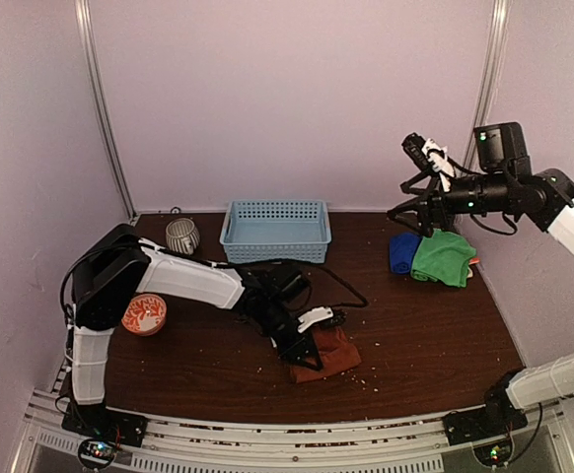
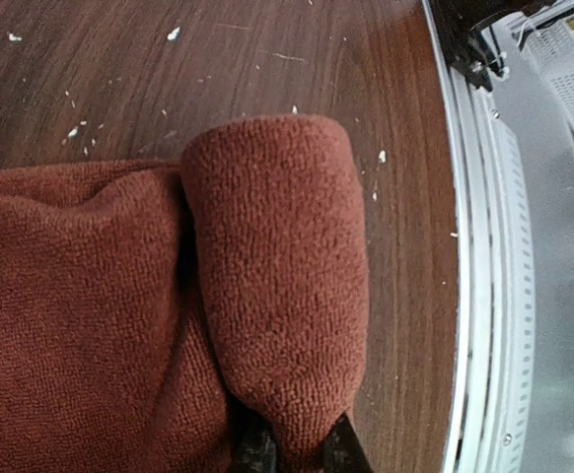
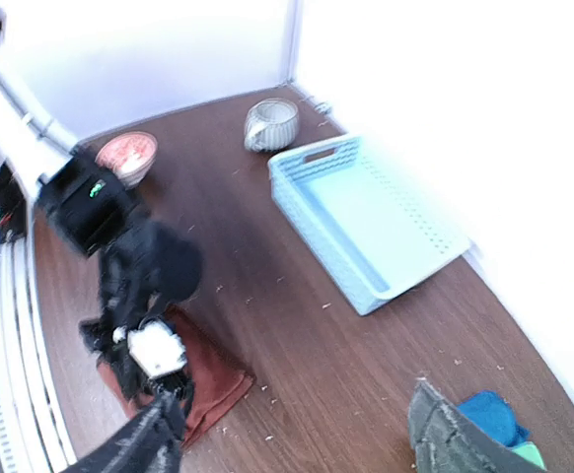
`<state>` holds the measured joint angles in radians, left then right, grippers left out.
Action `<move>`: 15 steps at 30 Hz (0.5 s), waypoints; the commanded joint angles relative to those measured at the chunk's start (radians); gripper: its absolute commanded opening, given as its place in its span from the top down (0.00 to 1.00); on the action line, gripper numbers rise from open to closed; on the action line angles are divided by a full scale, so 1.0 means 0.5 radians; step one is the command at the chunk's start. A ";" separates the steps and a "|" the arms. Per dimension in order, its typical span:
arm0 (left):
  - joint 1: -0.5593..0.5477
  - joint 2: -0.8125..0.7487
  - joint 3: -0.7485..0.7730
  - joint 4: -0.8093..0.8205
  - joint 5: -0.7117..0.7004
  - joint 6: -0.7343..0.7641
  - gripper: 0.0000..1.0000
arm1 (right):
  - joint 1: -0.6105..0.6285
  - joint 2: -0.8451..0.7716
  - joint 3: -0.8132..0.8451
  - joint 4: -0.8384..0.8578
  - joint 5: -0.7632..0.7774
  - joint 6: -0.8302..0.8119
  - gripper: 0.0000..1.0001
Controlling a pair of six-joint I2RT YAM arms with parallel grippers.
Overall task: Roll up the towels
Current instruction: Roll the towel at the center of the board.
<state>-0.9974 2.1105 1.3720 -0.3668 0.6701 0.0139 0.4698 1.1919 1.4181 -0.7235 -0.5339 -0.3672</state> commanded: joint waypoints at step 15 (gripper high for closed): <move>0.155 0.268 -0.037 -0.064 0.203 -0.120 0.99 | 0.946 0.142 -0.778 -0.170 0.295 -0.666 0.43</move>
<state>-0.9302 2.1761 1.3838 -0.3378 0.8738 -0.0479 0.8169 1.2430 1.1179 -0.8833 -0.5995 -0.6769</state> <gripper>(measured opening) 0.088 0.578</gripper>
